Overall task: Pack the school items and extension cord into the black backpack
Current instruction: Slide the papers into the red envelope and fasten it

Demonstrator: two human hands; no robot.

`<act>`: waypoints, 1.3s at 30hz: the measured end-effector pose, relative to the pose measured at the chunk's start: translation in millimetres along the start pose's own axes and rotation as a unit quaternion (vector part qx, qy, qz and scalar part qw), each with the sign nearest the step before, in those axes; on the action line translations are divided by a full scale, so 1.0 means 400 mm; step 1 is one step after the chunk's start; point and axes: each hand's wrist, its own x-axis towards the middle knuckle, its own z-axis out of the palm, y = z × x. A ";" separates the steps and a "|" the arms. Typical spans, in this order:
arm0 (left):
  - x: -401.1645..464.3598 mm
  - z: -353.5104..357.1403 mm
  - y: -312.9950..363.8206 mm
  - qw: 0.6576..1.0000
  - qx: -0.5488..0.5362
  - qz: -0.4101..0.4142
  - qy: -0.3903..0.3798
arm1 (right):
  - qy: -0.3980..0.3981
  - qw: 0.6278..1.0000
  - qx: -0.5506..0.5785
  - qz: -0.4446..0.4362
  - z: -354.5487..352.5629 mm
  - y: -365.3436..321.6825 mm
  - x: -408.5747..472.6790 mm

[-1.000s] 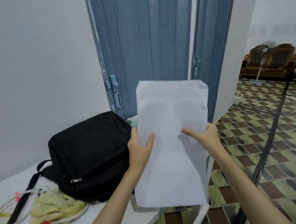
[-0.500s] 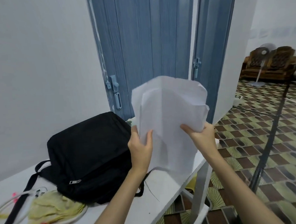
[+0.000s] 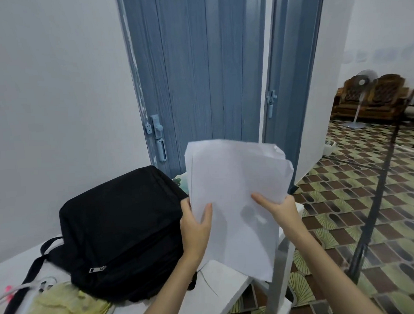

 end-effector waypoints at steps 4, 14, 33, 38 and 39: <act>0.011 -0.011 -0.022 1.000 0.023 -0.004 -0.010 | -0.008 0.998 -0.058 0.004 0.003 -0.004 0.005; 0.082 -0.243 0.101 0.999 -0.004 -0.024 -0.023 | -0.054 0.996 -0.058 -0.030 0.207 -0.114 0.002; -0.210 -1.058 0.217 0.938 0.225 -0.264 0.002 | -0.275 0.957 -0.033 -0.085 0.856 -0.033 -0.315; -0.327 -1.204 0.209 0.785 0.278 -0.478 -0.280 | -0.280 0.951 -0.034 -0.127 0.937 -0.031 -0.355; -0.338 -1.220 0.186 0.791 0.308 -0.468 -0.246 | -0.281 0.949 -0.031 -0.136 0.951 -0.034 -0.363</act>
